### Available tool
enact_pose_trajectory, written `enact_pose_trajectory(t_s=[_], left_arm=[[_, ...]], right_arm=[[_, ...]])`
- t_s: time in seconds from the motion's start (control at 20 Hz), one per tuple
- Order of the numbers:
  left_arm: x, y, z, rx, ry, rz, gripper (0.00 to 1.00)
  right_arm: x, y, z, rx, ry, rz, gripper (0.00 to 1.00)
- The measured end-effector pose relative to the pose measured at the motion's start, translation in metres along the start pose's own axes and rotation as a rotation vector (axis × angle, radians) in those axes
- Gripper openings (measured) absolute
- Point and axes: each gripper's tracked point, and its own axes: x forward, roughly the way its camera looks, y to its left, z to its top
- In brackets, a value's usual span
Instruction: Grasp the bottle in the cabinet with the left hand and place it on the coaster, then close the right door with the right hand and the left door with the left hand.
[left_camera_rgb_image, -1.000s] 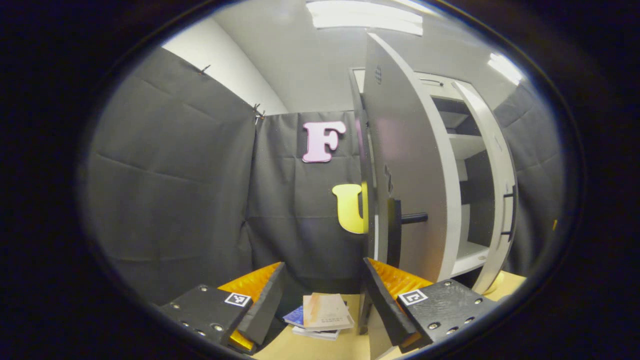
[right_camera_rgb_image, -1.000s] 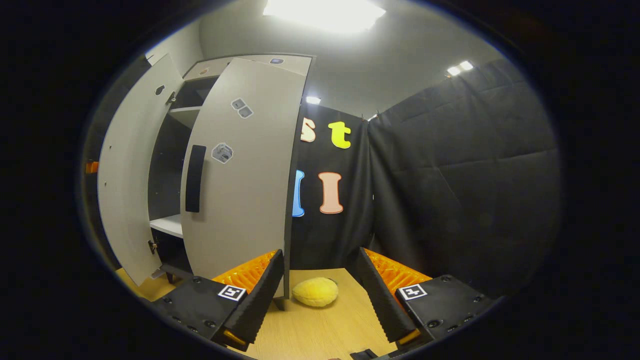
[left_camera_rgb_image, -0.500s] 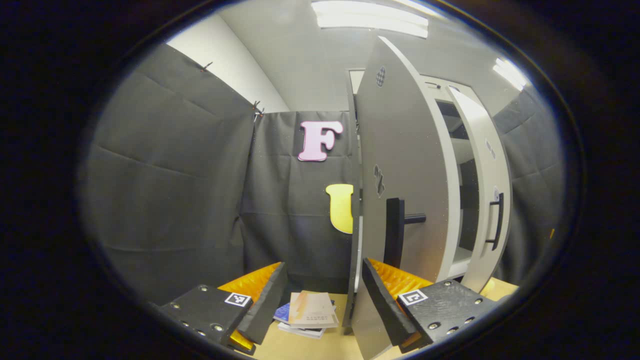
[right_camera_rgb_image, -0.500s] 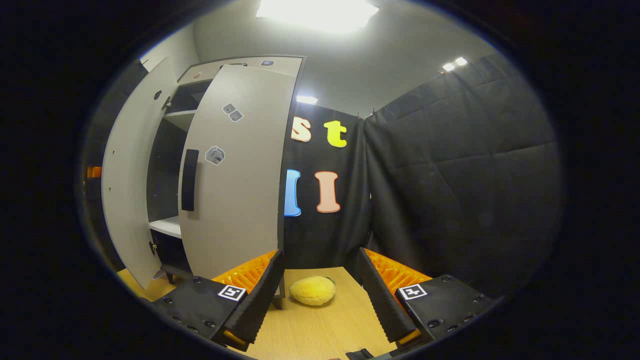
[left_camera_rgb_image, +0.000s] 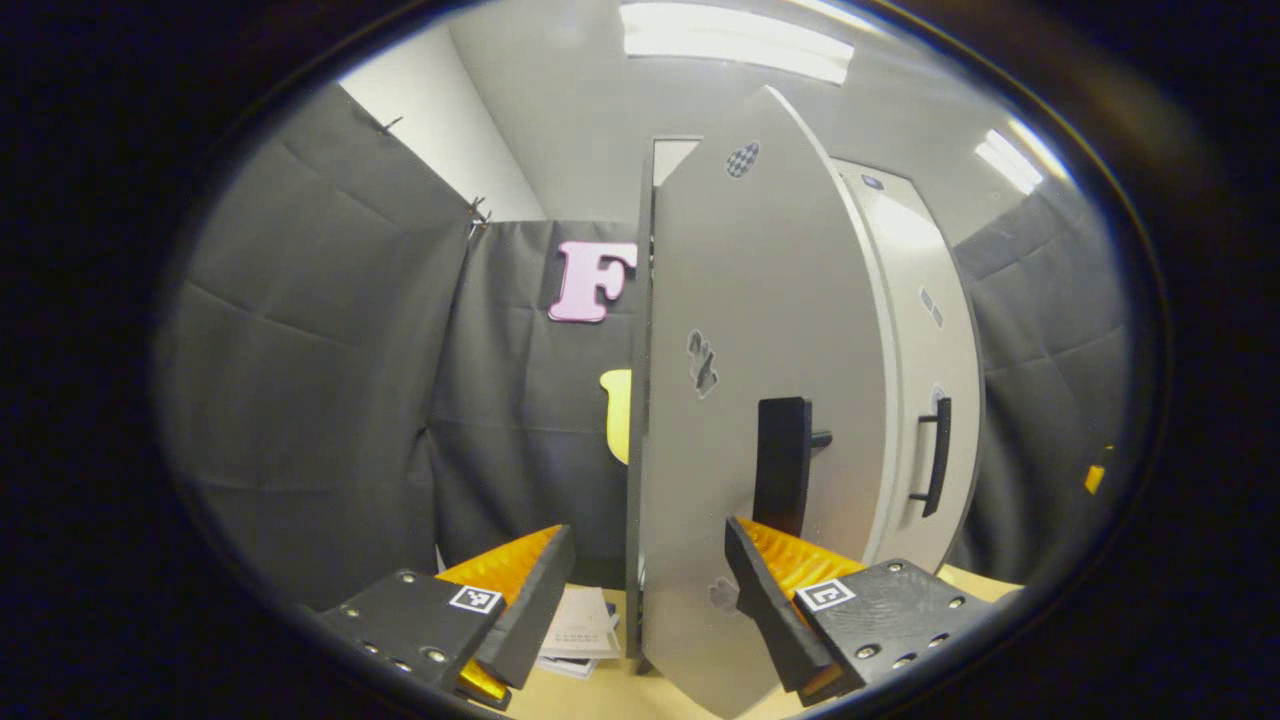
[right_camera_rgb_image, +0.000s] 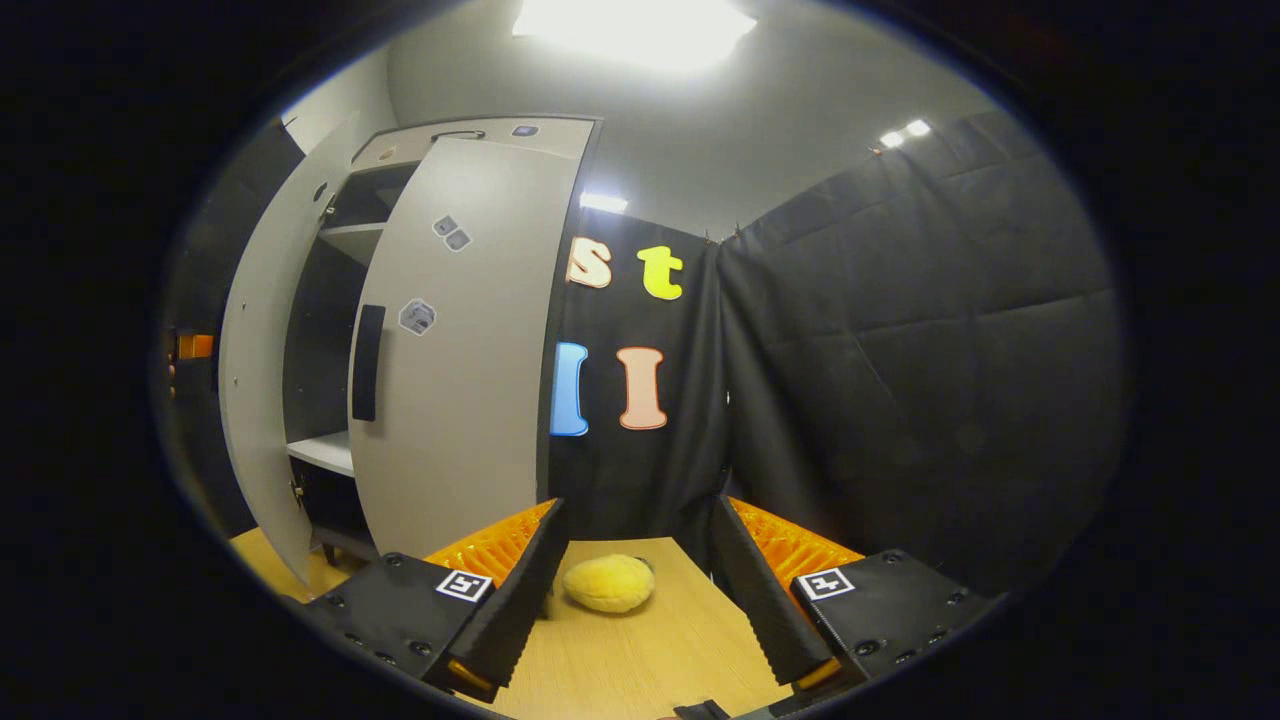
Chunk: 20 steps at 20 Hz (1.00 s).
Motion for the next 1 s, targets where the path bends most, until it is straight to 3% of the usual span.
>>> enact_pose_trajectory(t_s=[0.05, 0.25, 0.3, 0.35, 0.6, 1.0], left_arm=[[0.005, -0.007, 0.0, -0.004, 0.0, 0.001, 0.91], [0.028, -0.036, -0.006, -0.055, 0.011, -0.037, 0.91], [0.038, -0.045, -0.008, -0.064, 0.012, -0.052, 0.98], [0.047, -0.055, -0.012, -0.068, 0.012, -0.066, 0.98], [0.066, -0.107, -0.023, -0.018, 0.009, -0.083, 0.98], [0.054, -0.114, -0.023, 0.039, 0.003, -0.078, 0.98]], right_arm=[[-0.001, -0.004, 0.0, -0.003, 0.0, -0.012, 0.95], [-0.006, -0.023, -0.005, 0.002, 0.013, -0.055, 0.95], [-0.007, -0.025, -0.006, 0.003, 0.016, -0.063, 0.95], [-0.008, -0.027, -0.006, 0.003, 0.017, -0.071, 0.95], [-0.012, -0.037, -0.005, 0.006, 0.018, -0.097, 0.95], [-0.014, -0.026, -0.008, 0.021, 0.019, -0.049, 0.95]])
